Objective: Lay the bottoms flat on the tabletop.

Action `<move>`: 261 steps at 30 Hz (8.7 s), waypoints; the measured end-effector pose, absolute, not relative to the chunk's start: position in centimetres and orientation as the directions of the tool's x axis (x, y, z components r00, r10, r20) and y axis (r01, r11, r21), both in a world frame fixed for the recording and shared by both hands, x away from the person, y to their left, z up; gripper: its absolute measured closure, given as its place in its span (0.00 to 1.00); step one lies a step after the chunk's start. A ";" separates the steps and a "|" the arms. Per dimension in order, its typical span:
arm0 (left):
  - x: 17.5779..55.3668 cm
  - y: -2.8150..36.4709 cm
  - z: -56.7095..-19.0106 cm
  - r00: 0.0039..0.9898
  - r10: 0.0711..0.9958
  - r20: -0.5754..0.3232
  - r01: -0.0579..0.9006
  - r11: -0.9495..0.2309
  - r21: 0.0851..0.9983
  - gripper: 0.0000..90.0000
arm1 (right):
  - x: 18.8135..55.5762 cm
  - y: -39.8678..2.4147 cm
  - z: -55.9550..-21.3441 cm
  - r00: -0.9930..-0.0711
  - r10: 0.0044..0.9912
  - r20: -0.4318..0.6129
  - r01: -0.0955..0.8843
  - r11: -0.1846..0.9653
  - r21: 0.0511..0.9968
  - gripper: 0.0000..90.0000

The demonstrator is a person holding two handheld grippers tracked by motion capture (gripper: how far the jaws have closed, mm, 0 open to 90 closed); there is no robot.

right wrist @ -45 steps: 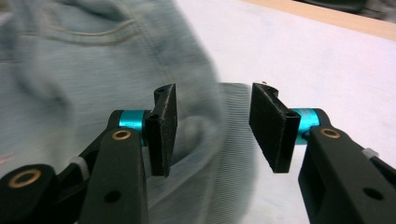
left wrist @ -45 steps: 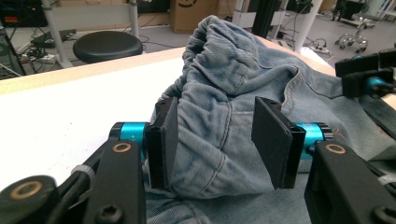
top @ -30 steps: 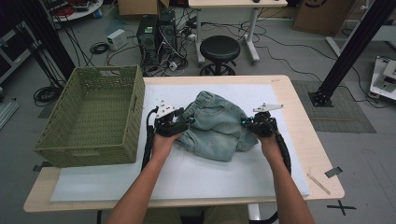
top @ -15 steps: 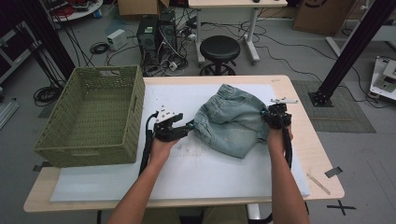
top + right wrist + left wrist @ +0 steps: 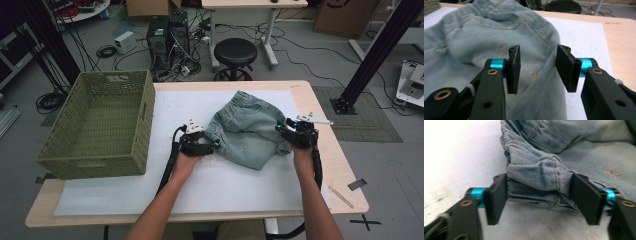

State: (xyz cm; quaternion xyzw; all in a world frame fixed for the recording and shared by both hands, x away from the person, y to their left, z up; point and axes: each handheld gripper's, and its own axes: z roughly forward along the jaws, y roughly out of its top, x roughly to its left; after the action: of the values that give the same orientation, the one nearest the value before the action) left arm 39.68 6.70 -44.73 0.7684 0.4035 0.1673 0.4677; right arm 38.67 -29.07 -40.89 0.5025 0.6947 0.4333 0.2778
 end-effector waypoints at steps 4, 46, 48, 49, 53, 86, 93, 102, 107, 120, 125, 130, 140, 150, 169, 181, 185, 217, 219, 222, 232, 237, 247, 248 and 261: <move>39.6 6.1 -44.3 0.604 0.796 -0.032 0.419 -0.283 0.863 0.94 | 37.8 -29.0 -41.1 -0.393 0.917 0.061 0.454 0.136 0.881 0.56; 39.6 11.5 -43.0 0.539 0.830 -0.145 0.382 -0.087 0.920 0.56 | 36.9 -21.9 -43.7 -0.638 0.769 0.044 0.538 0.403 0.740 1.00; 39.5 11.9 -42.8 0.536 0.831 -0.150 0.375 -0.075 0.924 0.56 | 36.5 -21.1 -43.4 -0.660 0.748 0.070 0.527 0.395 0.753 1.00; 39.4 12.0 -42.7 0.535 0.831 -0.156 0.375 -0.068 0.925 0.55 | 36.3 -20.6 -43.2 -0.672 0.736 0.084 0.520 0.388 0.760 1.00; 39.2 12.5 -42.6 0.536 0.829 -0.160 0.374 -0.063 0.925 0.54 | 36.1 -18.6 -42.2 -0.711 0.693 0.119 0.489 0.367 0.791 1.00; 38.3 12.9 -43.5 0.599 0.775 -0.203 0.390 -0.061 0.919 0.48 | 38.3 -23.8 -40.1 -0.563 0.827 -0.006 0.457 0.317 0.831 0.97; 38.0 12.2 -43.6 0.623 0.758 -0.194 0.396 -0.092 0.914 0.48 | 39.1 -27.1 -39.8 -0.386 0.919 -0.074 0.467 0.264 0.844 0.96; 37.7 10.1 -44.6 0.693 0.679 -0.243 0.451 -0.144 0.881 0.44 | 39.1 -29.8 -41.3 -0.295 0.955 -0.036 0.514 0.191 0.836 0.79; 37.5 8.9 -44.8 0.717 0.640 -0.276 0.467 -0.147 0.872 0.43 | 38.1 -30.5 -41.1 -0.316 0.949 0.012 0.479 0.149 0.865 0.69; 37.5 4.9 -45.0 0.705 0.686 -0.181 0.490 -0.287 0.823 0.78 | 36.6 -30.1 -39.9 -0.434 0.901 0.019 0.433 0.189 0.881 0.57; 37.5 5.6 -44.0 0.675 0.724 -0.144 0.438 -0.235 0.868 0.96 | 36.4 -29.7 -40.3 -0.486 0.874 0.024 0.454 0.229 0.861 0.62; 38.1 8.5 -42.4 0.615 0.772 -0.161 0.413 -0.141 0.900 0.96 | 35.6 -29.5 -40.7 -0.531 0.847 0.036 0.465 0.256 0.847 0.68; 39.3 12.7 -41.4 0.533 0.830 -0.167 0.404 -0.075 0.912 0.96 | 33.9 -27.4 -42.1 -0.619 0.784 0.049 0.473 0.322 0.820 0.71; 39.1 12.3 -41.9 0.558 0.812 -0.171 0.412 -0.092 0.907 0.67 | 33.2 -26.3 -44.1 -0.687 0.727 0.013 0.519 0.478 0.708 0.85; 38.9 12.8 -42.4 0.589 0.785 -0.193 0.389 -0.066 0.919 0.49 | 35.0 -26.4 -41.4 -0.572 0.818 0.058 0.492 0.285 0.823 0.43; 38.6 12.9 -42.7 0.592 0.780 -0.202 0.396 -0.064 0.916 0.47 | 40.5 -20.6 -43.4 -0.589 0.806 -0.055 0.580 0.469 0.665 0.86; 38.6 13.0 -42.9 0.591 0.780 -0.204 0.402 -0.066 0.913 0.47 | 39.8 -20.8 -42.5 -0.584 0.806 -0.099 0.533 0.472 0.702 0.97; 35.3 10.7 -44.2 0.782 0.587 -0.210 0.394 -0.204 0.896 0.45 | 36.3 -25.9 -40.7 -0.342 0.936 -0.081 0.426 0.231 0.875 0.69; 35.1 10.4 -44.3 0.769 0.612 -0.184 0.388 -0.218 0.895 0.42 | 35.4 -26.1 -40.6 -0.373 0.927 -0.044 0.414 0.209 0.886 0.60; 34.9 10.2 -44.6 0.752 0.639 -0.164 0.379 -0.214 0.900 0.37 | 34.3 -26.3 -40.7 -0.447 0.894 0.003 0.402 0.199 0.894 0.53; 35.0 8.7 -44.9 0.706 0.694 -0.142 0.449 -0.282 0.848 0.36 | 31.0 -25.9 -41.7 -0.550 0.835 0.032 0.392 0.224 0.892 0.23; 34.6 7.8 -44.9 0.703 0.705 -0.098 0.449 -0.332 0.830 0.59 | 29.3 -25.8 -42.7 -0.596 0.802 0.041 0.371 0.231 0.899 0.22; 34.7 8.4 -44.2 0.669 0.735 -0.109 0.394 -0.226 0.891 0.93 | 29.3 -25.0 -43.6 -0.621 0.783 0.026 0.366 0.260 0.894 0.27; 34.7 8.7 -44.1 0.659 0.743 -0.115 0.384 -0.202 0.901 0.93 | 29.2 -24.8 -43.6 -0.638 0.770 0.029 0.362 0.266 0.894 0.33; 35.3 10.1 -42.5 0.630 0.761 -0.155 0.339 -0.090 0.936 0.93 | 30.4 -19.6 -43.3 -0.738 0.675 -0.020 0.330 0.387 0.861 0.43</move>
State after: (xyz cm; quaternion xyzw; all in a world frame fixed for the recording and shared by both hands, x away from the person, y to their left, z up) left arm 35.35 10.14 -42.49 0.7132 0.3857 0.1905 0.5534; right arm 30.44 -19.57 -43.34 0.3099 0.8112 0.4590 0.1876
